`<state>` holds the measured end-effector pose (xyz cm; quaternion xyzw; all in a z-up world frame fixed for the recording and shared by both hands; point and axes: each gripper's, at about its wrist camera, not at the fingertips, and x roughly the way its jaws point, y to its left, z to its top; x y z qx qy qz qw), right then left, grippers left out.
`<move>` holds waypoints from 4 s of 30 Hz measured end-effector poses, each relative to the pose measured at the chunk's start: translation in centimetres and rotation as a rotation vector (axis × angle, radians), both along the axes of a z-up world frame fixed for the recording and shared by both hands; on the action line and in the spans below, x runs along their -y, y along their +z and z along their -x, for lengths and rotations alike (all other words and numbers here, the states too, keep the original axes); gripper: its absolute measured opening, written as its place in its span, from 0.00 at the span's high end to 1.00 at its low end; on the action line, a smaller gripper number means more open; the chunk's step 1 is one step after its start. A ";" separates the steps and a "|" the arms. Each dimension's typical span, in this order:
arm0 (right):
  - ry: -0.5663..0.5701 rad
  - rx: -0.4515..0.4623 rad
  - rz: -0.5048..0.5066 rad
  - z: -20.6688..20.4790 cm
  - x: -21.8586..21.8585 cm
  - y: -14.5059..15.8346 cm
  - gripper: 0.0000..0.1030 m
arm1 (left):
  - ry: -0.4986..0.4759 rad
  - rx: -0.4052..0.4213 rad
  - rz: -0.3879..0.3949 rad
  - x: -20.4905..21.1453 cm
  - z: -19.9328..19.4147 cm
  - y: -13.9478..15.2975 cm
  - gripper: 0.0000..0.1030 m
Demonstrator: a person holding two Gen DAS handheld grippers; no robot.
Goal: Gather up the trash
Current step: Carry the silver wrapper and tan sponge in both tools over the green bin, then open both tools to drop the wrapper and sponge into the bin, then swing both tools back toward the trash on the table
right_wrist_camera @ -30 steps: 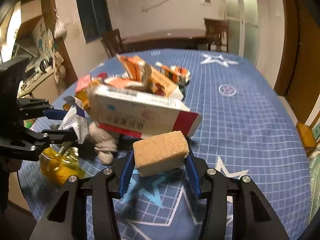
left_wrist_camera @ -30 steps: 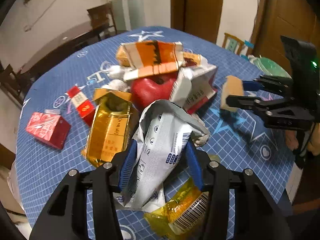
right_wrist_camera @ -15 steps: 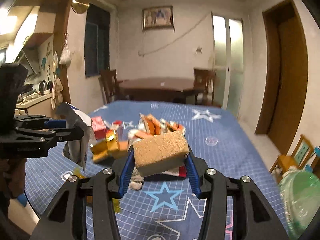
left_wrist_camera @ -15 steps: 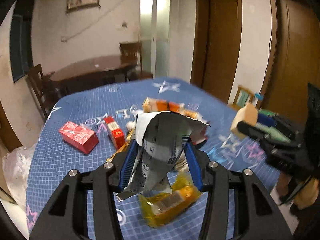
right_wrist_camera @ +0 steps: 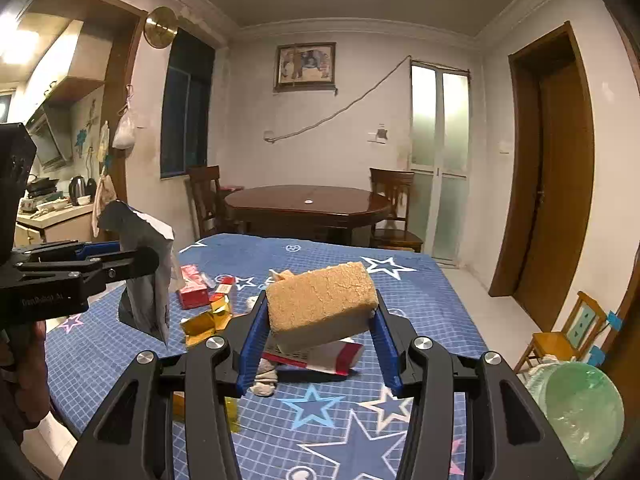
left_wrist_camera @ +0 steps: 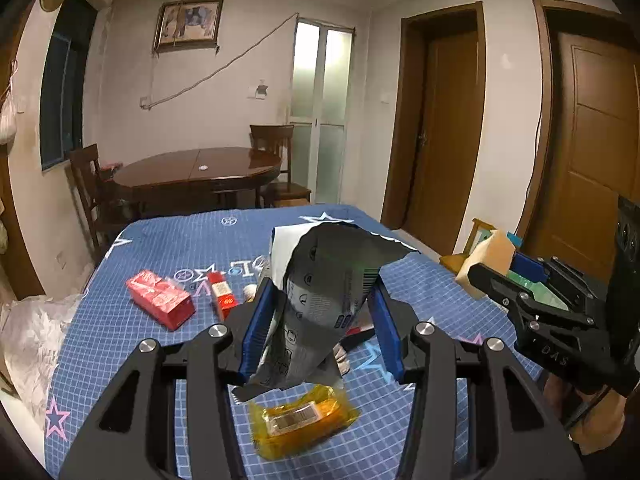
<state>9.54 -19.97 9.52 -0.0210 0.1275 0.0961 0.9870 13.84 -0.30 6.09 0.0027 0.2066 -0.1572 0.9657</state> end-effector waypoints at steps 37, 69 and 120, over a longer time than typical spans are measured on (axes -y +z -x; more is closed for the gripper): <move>-0.435 -0.424 -0.186 -1.1 48.4 -1.6 0.52 | -0.625 -0.167 0.044 34.9 -12.5 -2.0 0.56; -0.478 -0.556 -0.295 -2.3 50.5 -13.9 0.26 | -0.707 -0.436 -0.004 48.0 -16.8 -10.9 0.38; 0.056 -0.402 -0.127 -7.1 16.1 -9.5 0.10 | -0.157 -0.238 -0.276 -3.7 -13.7 -5.0 0.20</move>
